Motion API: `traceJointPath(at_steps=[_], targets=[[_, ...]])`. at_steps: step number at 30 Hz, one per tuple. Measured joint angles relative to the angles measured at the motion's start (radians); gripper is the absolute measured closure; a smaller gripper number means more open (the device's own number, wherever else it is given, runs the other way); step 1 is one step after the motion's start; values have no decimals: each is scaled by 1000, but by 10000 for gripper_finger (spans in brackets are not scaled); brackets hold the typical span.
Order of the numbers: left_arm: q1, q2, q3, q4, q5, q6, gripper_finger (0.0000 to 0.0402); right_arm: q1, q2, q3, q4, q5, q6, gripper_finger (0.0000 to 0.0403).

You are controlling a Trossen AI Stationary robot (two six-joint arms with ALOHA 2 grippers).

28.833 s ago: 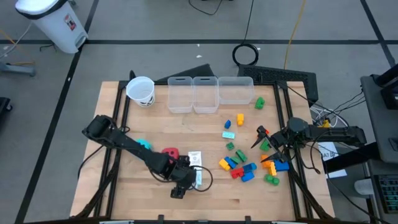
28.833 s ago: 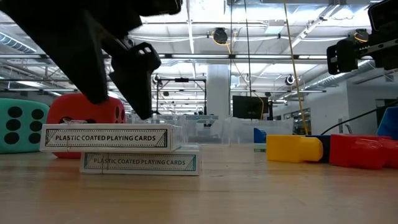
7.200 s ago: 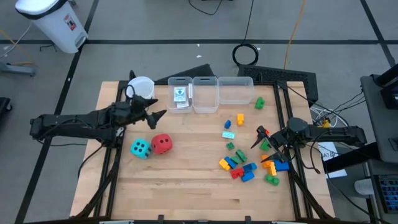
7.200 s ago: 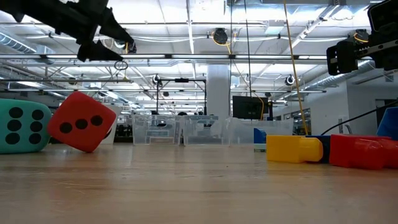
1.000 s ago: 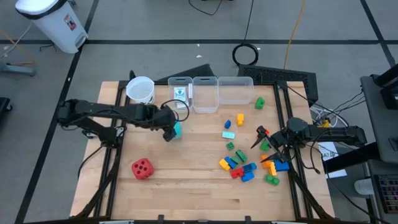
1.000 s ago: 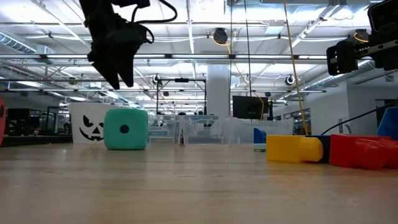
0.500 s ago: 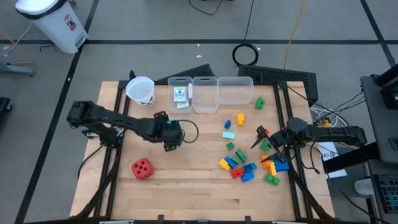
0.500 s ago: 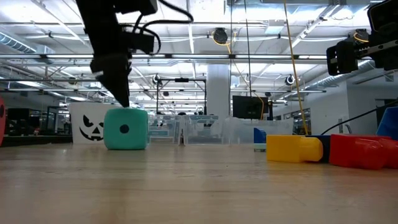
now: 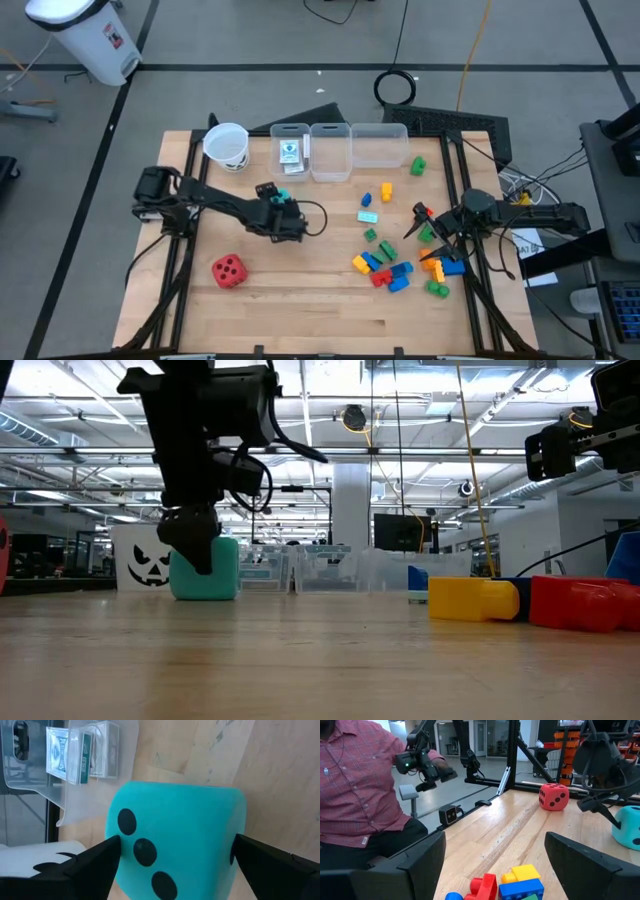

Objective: Pick & Place Toys
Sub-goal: Put the light blue dice into the middle transparent bin

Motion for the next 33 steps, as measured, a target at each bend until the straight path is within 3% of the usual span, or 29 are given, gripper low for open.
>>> traceJointPath(at_steps=[6,16,21,27,33], targets=[[-4,22,0,8,-7,-37,126,0,0,0,0,0,0,89],[-8,11,8,-12,-8,-89,133,0,0,0,0,0,0,89],[-12,-83,47,-59,58,-106,138,0,0,0,0,0,0,88],[-12,-228,77,-39,70,-87,221,0,0,0,0,0,0,89],[10,-310,92,91,-4,23,264,0,0,0,0,0,0,89]])
